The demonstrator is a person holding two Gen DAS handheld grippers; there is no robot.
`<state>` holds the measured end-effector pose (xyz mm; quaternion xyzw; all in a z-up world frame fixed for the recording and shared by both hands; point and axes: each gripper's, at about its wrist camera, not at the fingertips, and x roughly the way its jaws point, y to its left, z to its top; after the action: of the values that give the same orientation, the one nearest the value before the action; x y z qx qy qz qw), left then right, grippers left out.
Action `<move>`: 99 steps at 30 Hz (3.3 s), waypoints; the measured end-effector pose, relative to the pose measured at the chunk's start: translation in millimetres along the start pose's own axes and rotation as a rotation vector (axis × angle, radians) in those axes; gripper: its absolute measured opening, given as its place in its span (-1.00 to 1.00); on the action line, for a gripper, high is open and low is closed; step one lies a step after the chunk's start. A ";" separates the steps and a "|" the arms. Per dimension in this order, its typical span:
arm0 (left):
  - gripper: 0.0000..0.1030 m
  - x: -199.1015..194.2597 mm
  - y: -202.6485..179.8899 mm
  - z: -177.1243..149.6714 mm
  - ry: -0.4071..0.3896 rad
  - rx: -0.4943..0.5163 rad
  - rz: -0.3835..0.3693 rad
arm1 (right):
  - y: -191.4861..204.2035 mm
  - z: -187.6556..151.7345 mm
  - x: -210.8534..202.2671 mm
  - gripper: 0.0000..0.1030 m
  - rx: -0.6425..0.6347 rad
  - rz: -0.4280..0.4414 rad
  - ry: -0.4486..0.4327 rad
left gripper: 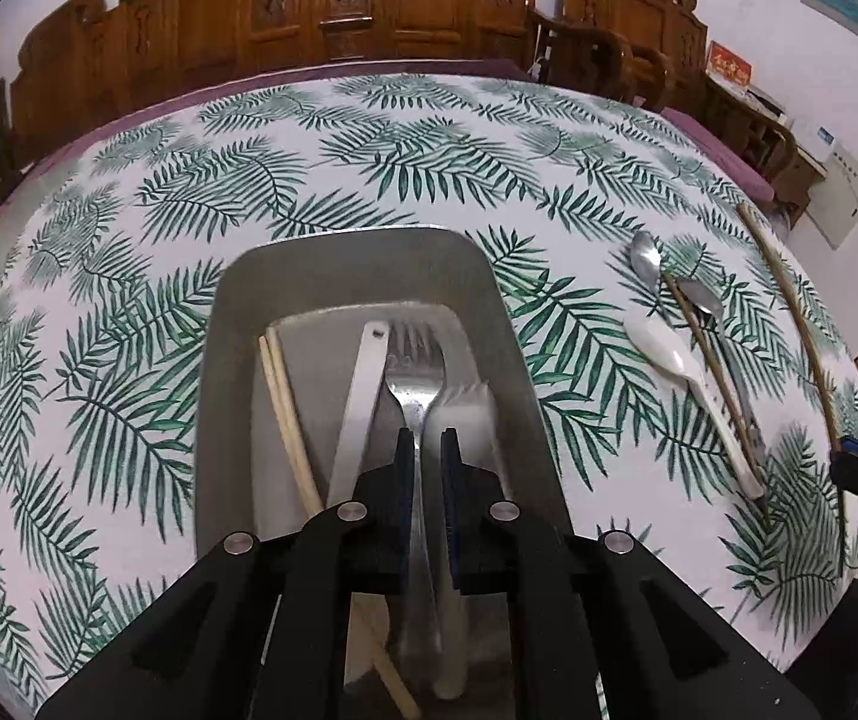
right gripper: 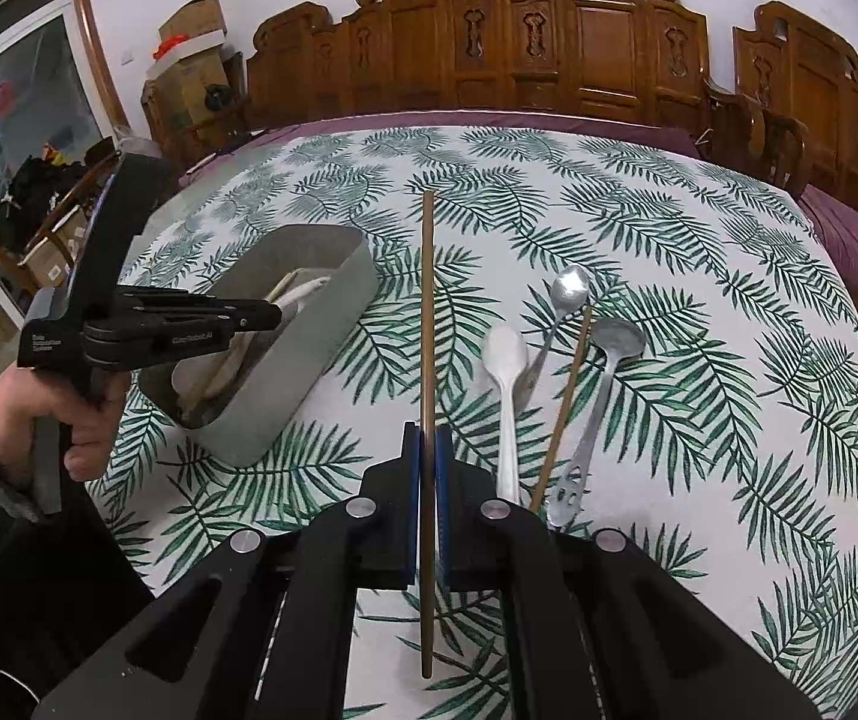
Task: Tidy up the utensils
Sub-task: 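Carry the steel fork into the grey tray and open the left tool while the right tool carries the chopstick, then lower the chopstick into the grey tray and open the right tool, then grasp the white plastic spoon on the cloth with the right tool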
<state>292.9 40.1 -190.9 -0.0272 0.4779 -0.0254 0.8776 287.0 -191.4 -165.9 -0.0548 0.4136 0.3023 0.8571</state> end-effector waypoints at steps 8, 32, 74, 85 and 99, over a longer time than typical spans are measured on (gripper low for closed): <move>-0.78 -57.7 17.2 -0.4 -0.083 0.022 0.005 | 29.9 17.3 7.4 -0.89 -0.012 0.033 -0.016; 0.29 -134.3 87.4 -49.8 -0.190 -0.005 0.055 | 106.7 69.4 97.7 -0.89 0.112 0.136 0.069; 0.58 -133.2 6.1 -70.3 -0.211 0.114 0.001 | 12.2 -6.3 2.2 -0.69 0.034 -0.076 -0.038; 0.58 -119.0 -20.6 -63.9 -0.200 0.080 -0.036 | -20.6 -20.4 28.9 -0.69 0.036 -0.115 0.036; 0.58 -103.1 -28.9 -66.4 -0.176 0.043 -0.053 | -28.6 2.1 86.7 -0.68 0.001 -0.133 0.134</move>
<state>180.7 17.0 -138.5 -0.0230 0.3974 -0.0562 0.9156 345.7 -172.8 -233.3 -0.1017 0.4655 0.2400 0.8458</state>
